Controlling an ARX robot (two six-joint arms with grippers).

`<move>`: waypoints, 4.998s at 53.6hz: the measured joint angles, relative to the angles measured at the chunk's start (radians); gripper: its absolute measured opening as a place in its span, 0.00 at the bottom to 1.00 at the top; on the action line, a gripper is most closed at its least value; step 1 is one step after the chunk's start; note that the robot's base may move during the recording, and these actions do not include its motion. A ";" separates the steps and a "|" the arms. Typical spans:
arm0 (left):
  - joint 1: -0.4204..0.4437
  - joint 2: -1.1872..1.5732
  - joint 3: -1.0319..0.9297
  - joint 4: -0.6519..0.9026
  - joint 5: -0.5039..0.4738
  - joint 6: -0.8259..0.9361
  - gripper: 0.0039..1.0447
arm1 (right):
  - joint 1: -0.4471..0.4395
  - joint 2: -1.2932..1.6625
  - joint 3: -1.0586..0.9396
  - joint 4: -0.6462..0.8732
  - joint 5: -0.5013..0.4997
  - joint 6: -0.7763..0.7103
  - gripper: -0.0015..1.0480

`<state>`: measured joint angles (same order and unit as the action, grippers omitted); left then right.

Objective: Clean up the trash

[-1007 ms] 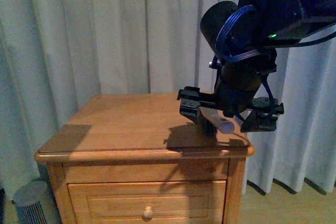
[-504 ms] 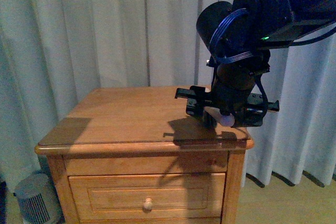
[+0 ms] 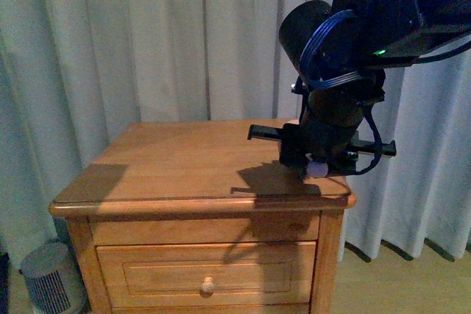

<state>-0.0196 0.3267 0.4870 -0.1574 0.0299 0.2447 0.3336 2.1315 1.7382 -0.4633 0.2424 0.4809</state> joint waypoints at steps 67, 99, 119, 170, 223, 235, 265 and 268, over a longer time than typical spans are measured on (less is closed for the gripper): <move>0.000 0.000 0.000 0.000 0.000 0.000 0.27 | 0.026 -1.347 -1.023 0.442 0.270 -0.393 0.20; 0.000 0.000 0.000 0.000 0.000 0.000 0.27 | 0.143 -1.653 -1.247 0.311 0.429 -0.359 0.20; 0.000 0.000 0.000 0.000 0.000 0.000 0.27 | 0.140 -1.651 -1.247 0.304 0.439 -0.347 0.20; 0.000 0.000 0.000 0.000 0.015 0.000 0.27 | 0.138 -1.653 -1.247 0.304 0.450 -0.342 0.20; -0.001 -0.005 -0.010 0.000 0.000 -0.004 0.27 | 0.138 -1.649 -1.246 0.303 0.443 -0.343 0.20; -0.001 -0.006 -0.011 0.000 -0.001 -0.004 0.27 | 0.140 -1.649 -1.246 0.303 0.442 -0.343 0.20; 0.000 -0.006 -0.011 0.000 -0.001 -0.006 0.27 | 0.139 -1.651 -1.246 0.302 0.440 -0.343 0.20; 0.000 -0.006 -0.011 0.000 0.000 -0.006 0.27 | 0.138 -1.651 -1.246 0.302 0.443 -0.343 0.20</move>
<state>-0.0193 0.3206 0.4759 -0.1577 0.0296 0.2382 0.4717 0.4809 0.4923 -0.1612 0.6857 0.1383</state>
